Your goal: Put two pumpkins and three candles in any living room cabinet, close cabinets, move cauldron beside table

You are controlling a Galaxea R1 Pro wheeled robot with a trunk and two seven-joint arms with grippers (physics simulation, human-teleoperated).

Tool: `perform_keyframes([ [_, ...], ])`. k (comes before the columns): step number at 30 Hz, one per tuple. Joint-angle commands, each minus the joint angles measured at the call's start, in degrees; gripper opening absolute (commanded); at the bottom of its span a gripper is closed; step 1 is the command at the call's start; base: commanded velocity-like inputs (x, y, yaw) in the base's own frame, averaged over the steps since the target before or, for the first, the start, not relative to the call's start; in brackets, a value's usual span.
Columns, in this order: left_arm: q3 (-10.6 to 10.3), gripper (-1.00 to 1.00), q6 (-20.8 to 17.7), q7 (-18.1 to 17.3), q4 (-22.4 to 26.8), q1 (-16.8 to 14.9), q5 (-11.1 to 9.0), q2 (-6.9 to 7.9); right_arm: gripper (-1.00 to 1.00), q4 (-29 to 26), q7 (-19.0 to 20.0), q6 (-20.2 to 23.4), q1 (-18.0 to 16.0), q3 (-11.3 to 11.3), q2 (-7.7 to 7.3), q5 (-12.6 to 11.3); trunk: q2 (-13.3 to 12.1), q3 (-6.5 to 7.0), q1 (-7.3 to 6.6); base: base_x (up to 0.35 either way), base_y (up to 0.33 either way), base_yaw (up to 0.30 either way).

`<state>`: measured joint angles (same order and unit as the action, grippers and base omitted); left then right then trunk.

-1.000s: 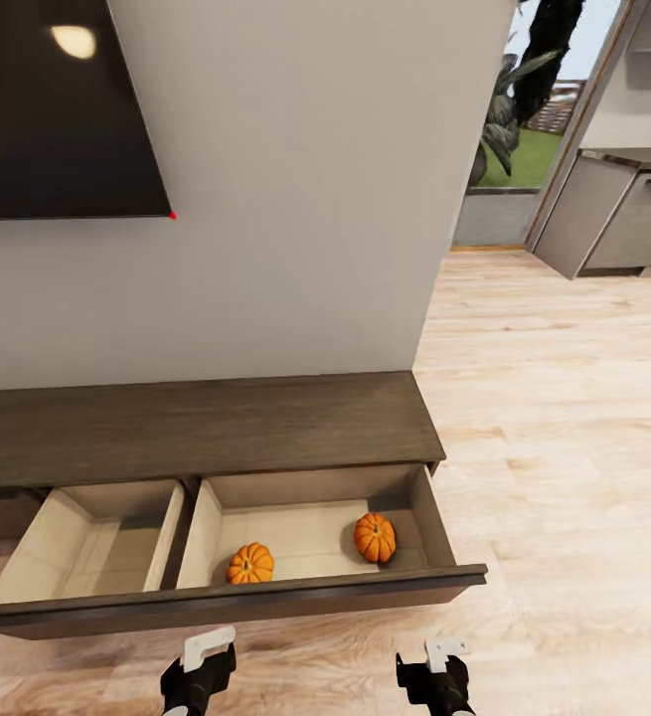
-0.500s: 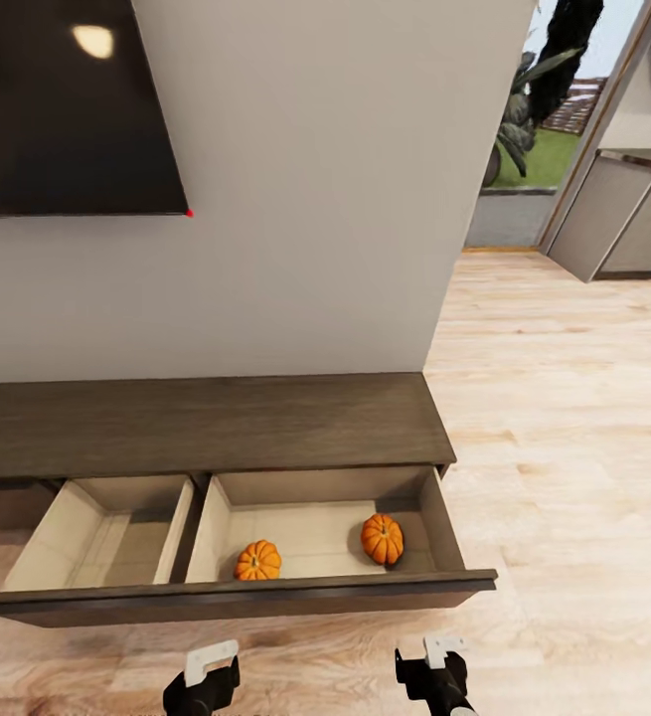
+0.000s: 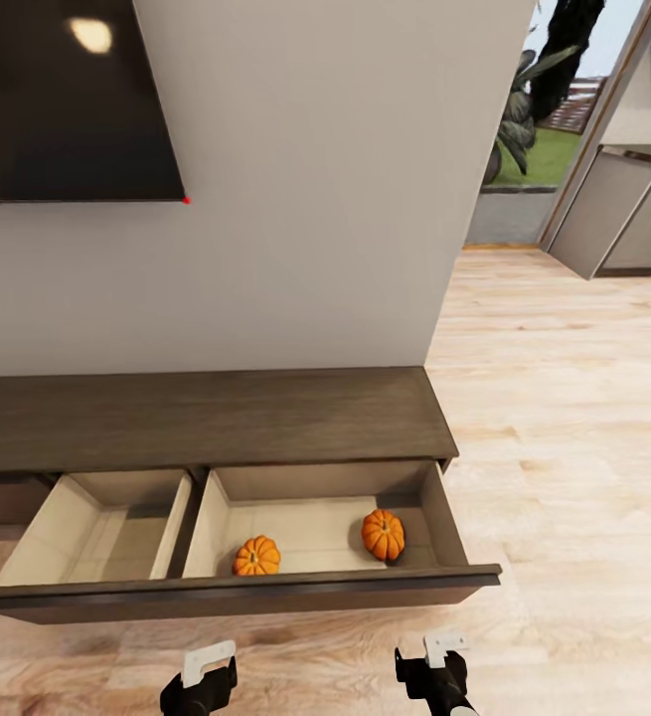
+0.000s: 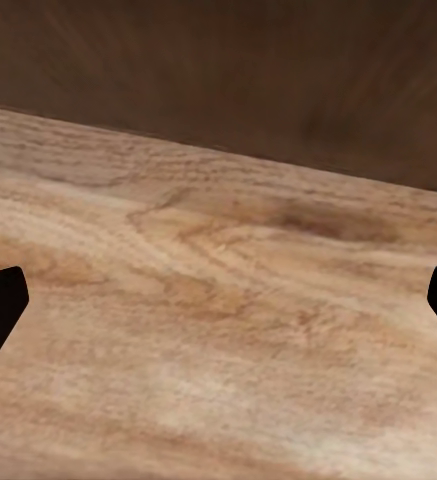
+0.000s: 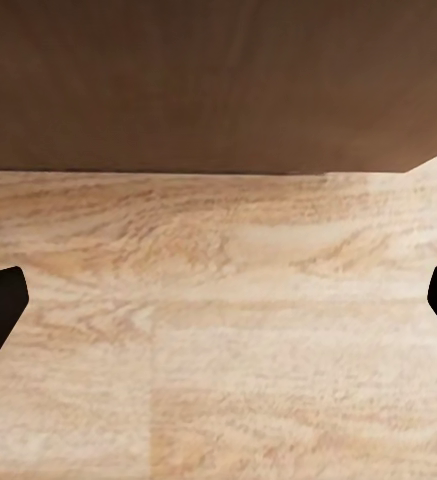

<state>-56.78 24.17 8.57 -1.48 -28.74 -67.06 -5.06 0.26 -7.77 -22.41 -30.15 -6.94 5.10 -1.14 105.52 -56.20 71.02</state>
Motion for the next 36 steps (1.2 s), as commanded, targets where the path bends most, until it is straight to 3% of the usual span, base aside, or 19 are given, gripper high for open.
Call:
perform_keyframes([
  [1, 0.0, 1.00, 0.0, 0.0, 0.0, 0.0, 0.0, -0.01, 1.00, 0.0, 0.0, 0.0, 0.0, 0.0, 0.00, 0.0, 0.4, -0.19, 0.23, 0.000, 0.000, 0.000],
  [22, 0.0, 1.00, 0.1, 0.0, 0.0, 0.0, 0.0, 0.14, 1.00, 0.0, 0.0, 0.0, 0.0, 0.0, 0.00, 0.0, 8.8, -3.96, 4.84, 0.000, 0.000, 0.000],
  [36, -0.1, 1.00, -0.1, -2.2, -0.2, 0.0, 0.3, 0.29, 1.00, 0.0, 0.0, 0.0, 0.0, 0.0, 0.00, 0.0, 8.8, -3.96, 4.84, 0.073, -0.053, 0.000],
])
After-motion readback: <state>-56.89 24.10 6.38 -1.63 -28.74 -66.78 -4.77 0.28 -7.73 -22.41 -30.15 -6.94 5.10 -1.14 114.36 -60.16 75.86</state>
